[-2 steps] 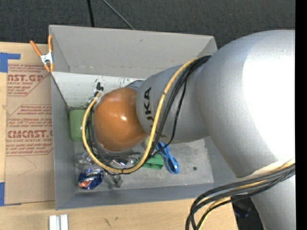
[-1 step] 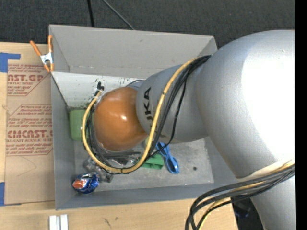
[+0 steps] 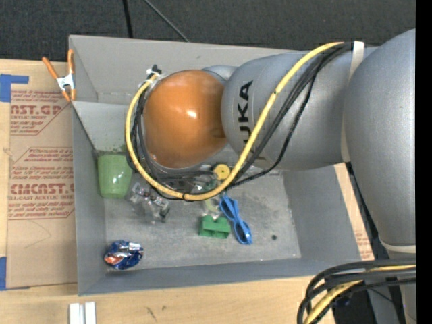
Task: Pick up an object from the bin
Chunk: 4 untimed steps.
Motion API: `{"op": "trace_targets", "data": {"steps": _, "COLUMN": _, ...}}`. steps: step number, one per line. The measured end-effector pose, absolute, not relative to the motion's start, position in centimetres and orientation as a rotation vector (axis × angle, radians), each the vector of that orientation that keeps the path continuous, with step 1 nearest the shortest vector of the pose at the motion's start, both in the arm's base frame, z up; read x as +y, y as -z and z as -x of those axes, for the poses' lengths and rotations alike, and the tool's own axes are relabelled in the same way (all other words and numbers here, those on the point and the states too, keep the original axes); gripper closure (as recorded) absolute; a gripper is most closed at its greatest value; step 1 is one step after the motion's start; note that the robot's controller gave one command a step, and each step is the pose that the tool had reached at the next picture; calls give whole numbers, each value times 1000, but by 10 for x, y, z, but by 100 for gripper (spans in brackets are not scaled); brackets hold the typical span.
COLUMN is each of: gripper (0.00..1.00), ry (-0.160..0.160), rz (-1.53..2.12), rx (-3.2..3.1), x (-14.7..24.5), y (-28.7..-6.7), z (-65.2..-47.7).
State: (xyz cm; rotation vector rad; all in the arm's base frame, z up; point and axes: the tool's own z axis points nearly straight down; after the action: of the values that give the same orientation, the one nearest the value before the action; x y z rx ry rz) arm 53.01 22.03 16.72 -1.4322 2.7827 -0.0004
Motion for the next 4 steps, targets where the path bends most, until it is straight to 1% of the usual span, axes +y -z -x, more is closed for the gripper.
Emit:
{"op": "trace_targets", "data": {"steps": 1, "gripper": 0, "ry": -4, "rz": 1439, "rx": 2790, "x": 221, "y": -162, "z": -527}}
{"op": "trace_targets", "data": {"steps": 2, "gripper": 0, "ry": -3, "rz": 1341, "rx": 2838, "x": 202, "y": -188, "z": -505}}
{"op": "trace_targets", "data": {"steps": 3, "gripper": 0, "ry": -3, "rz": 1411, "rx": 2807, "x": 221, "y": -66, "z": -486}}
{"op": "trace_targets", "data": {"steps": 4, "gripper": 100, "ry": -4, "rz": 1405, "rx": 2808, "x": 221, "y": -70, "z": -486}}
